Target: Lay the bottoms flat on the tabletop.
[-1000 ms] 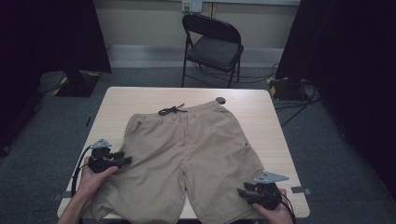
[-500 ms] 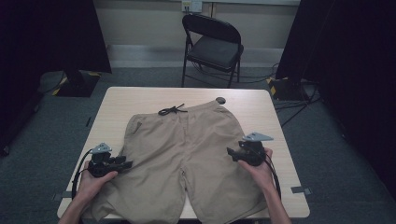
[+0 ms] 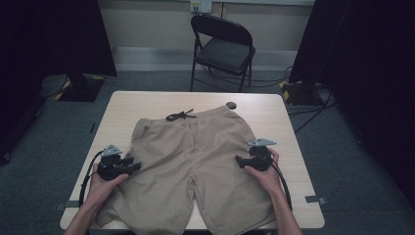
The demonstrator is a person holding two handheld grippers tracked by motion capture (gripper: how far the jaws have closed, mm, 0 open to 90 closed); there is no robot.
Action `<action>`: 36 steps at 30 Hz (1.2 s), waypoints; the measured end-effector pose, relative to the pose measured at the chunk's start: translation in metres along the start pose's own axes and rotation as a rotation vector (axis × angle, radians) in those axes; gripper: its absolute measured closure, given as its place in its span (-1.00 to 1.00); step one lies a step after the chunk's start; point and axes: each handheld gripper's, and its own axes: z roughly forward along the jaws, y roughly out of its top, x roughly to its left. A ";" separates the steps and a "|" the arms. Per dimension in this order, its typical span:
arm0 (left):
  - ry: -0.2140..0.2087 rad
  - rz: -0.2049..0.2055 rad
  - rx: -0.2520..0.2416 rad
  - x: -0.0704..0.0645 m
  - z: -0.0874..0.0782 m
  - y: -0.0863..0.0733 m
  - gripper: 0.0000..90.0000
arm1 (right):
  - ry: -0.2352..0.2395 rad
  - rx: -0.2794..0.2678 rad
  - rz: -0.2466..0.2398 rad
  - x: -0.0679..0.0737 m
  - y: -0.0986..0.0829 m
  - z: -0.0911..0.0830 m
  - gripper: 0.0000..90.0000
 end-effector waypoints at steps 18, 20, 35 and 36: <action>0.008 0.016 -0.031 0.002 0.035 0.025 0.01 | -0.107 -0.006 0.091 -0.008 -0.043 -0.047 -0.48; -0.026 -0.009 -0.031 0.002 0.033 0.024 -0.02 | -0.108 -0.001 0.095 -0.004 -0.046 -0.052 -0.48; -0.041 -0.003 -0.009 -0.009 -0.019 -0.019 -0.15 | -0.111 0.010 0.112 0.003 -0.044 -0.049 -0.67; -0.044 0.011 -0.008 -0.011 -0.022 -0.019 -0.15 | -0.104 0.014 0.114 0.003 -0.043 -0.049 -0.67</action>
